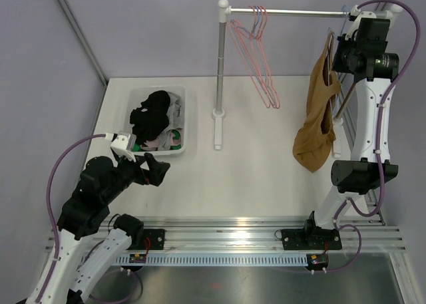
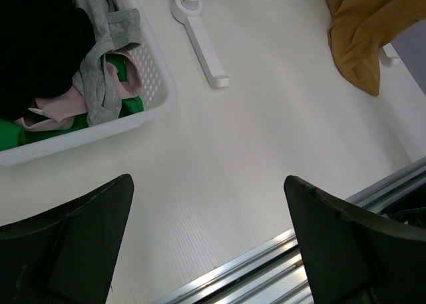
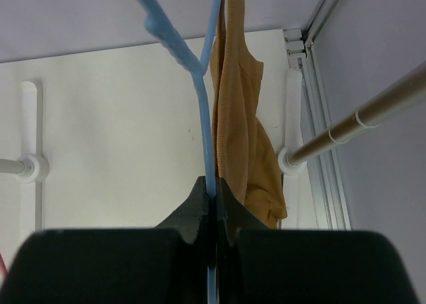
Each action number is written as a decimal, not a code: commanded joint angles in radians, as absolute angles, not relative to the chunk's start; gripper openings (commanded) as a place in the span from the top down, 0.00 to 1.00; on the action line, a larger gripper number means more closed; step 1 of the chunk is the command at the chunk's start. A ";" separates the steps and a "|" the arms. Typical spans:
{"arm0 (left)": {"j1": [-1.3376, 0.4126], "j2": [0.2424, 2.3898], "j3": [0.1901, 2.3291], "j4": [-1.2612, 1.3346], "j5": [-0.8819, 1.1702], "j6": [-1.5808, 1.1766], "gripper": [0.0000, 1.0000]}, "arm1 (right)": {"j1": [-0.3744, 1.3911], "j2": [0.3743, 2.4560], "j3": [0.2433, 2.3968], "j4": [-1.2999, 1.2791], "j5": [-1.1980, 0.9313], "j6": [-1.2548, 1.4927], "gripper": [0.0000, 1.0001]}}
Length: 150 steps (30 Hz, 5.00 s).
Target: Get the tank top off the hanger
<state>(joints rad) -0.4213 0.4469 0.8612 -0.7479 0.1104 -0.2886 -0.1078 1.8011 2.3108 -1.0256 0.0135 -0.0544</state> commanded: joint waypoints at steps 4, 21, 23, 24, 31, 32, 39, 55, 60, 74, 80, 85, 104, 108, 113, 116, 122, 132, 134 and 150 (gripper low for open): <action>-0.426 0.453 0.851 -0.692 0.143 -0.295 0.01 | -0.103 1.756 2.407 -1.006 -0.067 -0.034 1.00; -0.426 0.471 0.909 -0.687 0.067 -0.298 0.01 | -0.009 1.367 2.076 -1.124 -0.241 0.078 1.00; -0.426 0.511 0.945 -0.681 0.075 -0.305 0.01 | -0.005 1.271 1.998 -1.118 -0.262 0.084 1.00; -0.428 0.529 0.963 -0.661 0.093 -0.313 0.01 | 0.023 1.240 1.930 -1.121 -0.271 0.084 1.00; -0.466 0.706 1.095 -0.510 0.181 -0.374 0.01 | 0.041 1.005 1.674 -1.152 -0.380 0.109 1.00; -0.483 0.734 1.115 -0.490 0.173 -0.383 0.01 | 0.041 0.982 1.652 -1.173 -0.402 0.106 1.00; -0.799 0.880 1.169 -0.342 -0.084 -0.379 0.01 | 0.058 0.776 1.461 -1.238 -0.538 0.123 1.00; -1.166 1.247 1.266 -0.153 -0.399 -0.321 0.13 | 0.210 0.664 1.414 -1.256 -0.747 0.112 1.00; -1.169 1.272 1.235 -0.104 -0.384 -0.313 0.34 | 0.221 0.676 1.414 -1.244 -0.764 0.112 1.00; -1.167 1.295 1.253 -0.165 -0.504 -0.319 1.00 | 0.261 0.707 1.427 -1.232 -0.709 0.083 1.00; -1.138 1.204 1.212 -0.378 -0.756 -0.484 1.00 | 0.327 0.744 1.394 -1.246 -0.683 0.057 1.00; -0.982 1.040 1.106 -0.468 -0.752 -0.592 1.00 | 0.449 0.784 1.428 -1.258 -0.711 0.015 1.00; -1.052 0.856 0.789 -0.125 0.107 -0.480 1.00 | 0.489 0.517 1.059 -0.214 -0.612 0.256 1.00; -1.192 0.882 0.703 -0.032 0.051 -0.451 1.00 | 0.488 0.453 0.878 0.186 -0.328 0.392 1.00; -1.236 0.882 0.670 -0.096 -0.241 -0.547 1.00 | 0.489 0.428 0.881 0.277 -0.154 0.370 1.00; -1.235 0.899 0.742 -0.320 -0.493 -0.630 1.00 | 0.488 0.501 1.095 -0.155 -0.046 0.302 1.00; -1.100 0.977 0.915 -0.661 -0.677 -0.710 0.96 | 0.489 0.661 1.362 -0.766 0.196 0.314 1.00; -0.939 0.960 1.006 -0.670 -0.474 -0.578 0.61 | 0.489 0.897 1.568 -1.011 0.293 0.256 1.00; -0.939 0.948 1.006 -0.666 -0.398 -0.563 0.53 | 0.486 0.986 1.636 -0.999 0.316 0.242 1.00; -1.017 0.585 0.976 -0.865 -0.265 -0.463 0.01 | 0.361 1.622 2.241 -0.925 0.290 0.176 1.00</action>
<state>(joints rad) -1.0126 0.6468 0.9810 -0.8448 -0.2974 -0.5011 0.3828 1.5677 2.1696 -0.9920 0.2535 0.2035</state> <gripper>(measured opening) 0.987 0.034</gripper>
